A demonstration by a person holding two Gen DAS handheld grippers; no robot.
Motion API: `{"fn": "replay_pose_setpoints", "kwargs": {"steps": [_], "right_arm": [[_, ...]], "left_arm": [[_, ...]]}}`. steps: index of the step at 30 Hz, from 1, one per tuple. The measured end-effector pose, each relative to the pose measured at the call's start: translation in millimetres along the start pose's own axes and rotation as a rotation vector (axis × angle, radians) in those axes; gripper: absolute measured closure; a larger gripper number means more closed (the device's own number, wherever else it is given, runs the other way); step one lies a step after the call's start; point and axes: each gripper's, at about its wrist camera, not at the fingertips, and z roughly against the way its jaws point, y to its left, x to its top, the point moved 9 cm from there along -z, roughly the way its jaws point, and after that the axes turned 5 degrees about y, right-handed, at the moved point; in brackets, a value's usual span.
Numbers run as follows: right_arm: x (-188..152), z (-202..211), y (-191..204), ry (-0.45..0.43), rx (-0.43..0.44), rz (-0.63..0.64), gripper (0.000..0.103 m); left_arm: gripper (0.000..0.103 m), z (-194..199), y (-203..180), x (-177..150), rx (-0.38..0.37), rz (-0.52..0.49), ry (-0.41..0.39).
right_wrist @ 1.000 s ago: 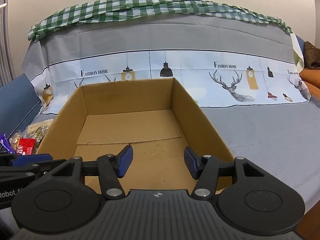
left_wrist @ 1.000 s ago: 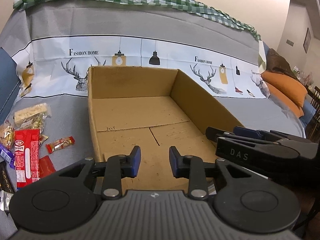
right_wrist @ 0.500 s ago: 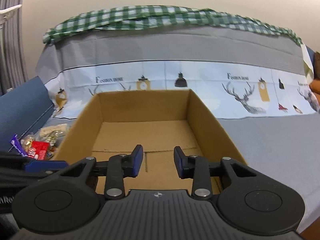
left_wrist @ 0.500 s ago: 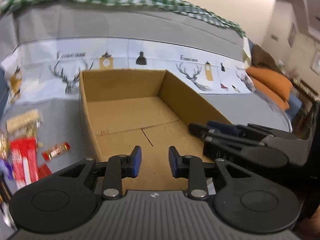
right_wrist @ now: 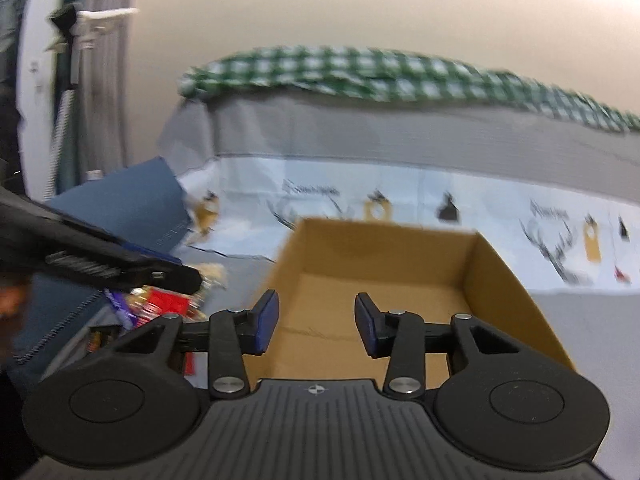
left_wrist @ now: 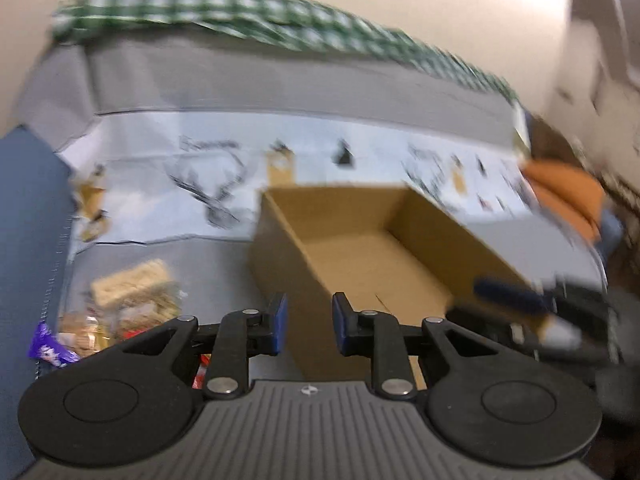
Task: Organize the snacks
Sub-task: 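Move both tools to the snack pile and lower toward the packets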
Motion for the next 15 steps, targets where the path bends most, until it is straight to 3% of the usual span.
{"fn": "replay_pose_setpoints", "kwargs": {"steps": [4,8,15], "right_arm": [[5.6,-3.3,31.5,-0.004,0.093,0.025,0.067],[5.1,-4.2,68.7,-0.009,0.189,0.071,0.067],[-20.0,-28.9,127.1,0.054,0.312,0.19,0.066]], "left_arm": [[0.077,-1.4,30.8,3.1,0.067,0.121,-0.021],[0.077,-1.2,60.3,9.4,0.046,0.26,-0.011],[0.077,-10.7,89.5,-9.4,0.094,0.312,0.11]]}}
